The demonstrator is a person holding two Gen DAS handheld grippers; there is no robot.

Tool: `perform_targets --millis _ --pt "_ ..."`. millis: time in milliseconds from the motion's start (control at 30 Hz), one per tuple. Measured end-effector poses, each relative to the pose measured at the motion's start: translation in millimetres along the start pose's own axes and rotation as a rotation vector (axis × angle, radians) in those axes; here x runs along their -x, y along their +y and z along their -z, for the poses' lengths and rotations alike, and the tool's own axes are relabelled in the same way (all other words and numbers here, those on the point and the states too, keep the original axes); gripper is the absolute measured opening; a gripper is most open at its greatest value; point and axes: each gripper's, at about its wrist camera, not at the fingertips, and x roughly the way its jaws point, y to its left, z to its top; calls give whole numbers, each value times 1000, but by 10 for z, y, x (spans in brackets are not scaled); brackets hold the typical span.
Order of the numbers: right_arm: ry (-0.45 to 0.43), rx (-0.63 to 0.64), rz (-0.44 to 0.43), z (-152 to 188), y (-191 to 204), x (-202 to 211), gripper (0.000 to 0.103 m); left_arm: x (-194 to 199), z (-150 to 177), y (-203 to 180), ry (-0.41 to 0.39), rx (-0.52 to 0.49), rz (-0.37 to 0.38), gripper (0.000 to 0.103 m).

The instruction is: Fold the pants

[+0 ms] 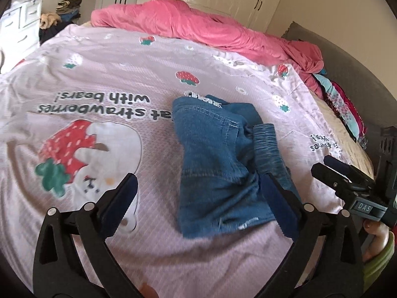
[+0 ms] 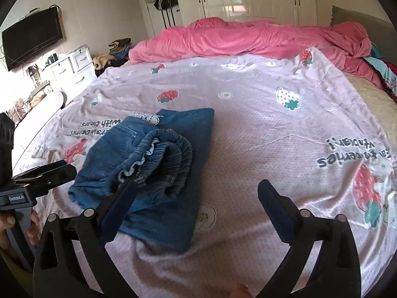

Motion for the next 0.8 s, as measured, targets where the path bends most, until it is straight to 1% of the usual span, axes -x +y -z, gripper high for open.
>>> perform_targets --millis 233,433,633,800 --pt "-30 2 -1 94 90 313 98 292 108 -50 -24 -7 -17 93" --pt "-49 47 3 205 246 566 98 483 204 -91 -37 -18 -28 94" --pt "-51 74 8 340 347 722 98 659 373 -110 -38 -22 -47 94" --pt "-48 85 13 472 407 801 99 723 517 -137 -25 -39 -69 94"
